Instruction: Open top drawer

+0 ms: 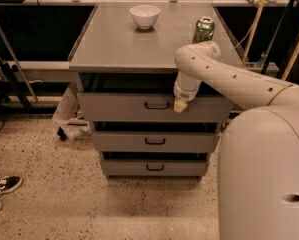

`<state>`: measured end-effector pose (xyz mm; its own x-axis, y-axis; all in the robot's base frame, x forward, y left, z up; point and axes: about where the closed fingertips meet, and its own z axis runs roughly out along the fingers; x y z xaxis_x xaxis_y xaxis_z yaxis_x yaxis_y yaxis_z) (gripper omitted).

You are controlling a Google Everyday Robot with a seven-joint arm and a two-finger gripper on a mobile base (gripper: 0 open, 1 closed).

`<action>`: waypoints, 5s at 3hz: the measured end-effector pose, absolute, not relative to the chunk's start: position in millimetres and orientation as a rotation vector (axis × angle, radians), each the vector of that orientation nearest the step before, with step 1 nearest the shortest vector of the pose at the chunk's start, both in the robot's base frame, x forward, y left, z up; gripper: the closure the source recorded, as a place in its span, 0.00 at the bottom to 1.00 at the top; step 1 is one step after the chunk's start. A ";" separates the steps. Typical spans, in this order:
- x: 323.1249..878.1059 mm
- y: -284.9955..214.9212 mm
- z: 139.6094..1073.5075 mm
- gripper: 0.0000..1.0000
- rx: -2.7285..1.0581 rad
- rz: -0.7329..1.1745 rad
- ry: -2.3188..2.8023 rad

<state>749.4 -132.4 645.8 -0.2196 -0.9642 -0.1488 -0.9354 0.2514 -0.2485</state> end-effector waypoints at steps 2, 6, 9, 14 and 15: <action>739.8 -139.8 655.0 1.00 -1.747 -0.171 2.280; 733.3 -139.6 652.8 1.00 -1.772 -0.189 2.290; 716.6 -141.7 652.3 1.00 -1.743 -0.189 2.294; 696.9 -140.9 650.0 1.00 -1.731 -0.184 2.281; 696.4 -140.4 652.4 1.00 -1.727 -0.187 2.279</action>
Offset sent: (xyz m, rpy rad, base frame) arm -0.1622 -0.1185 0.0870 -0.1882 -0.0021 -0.3236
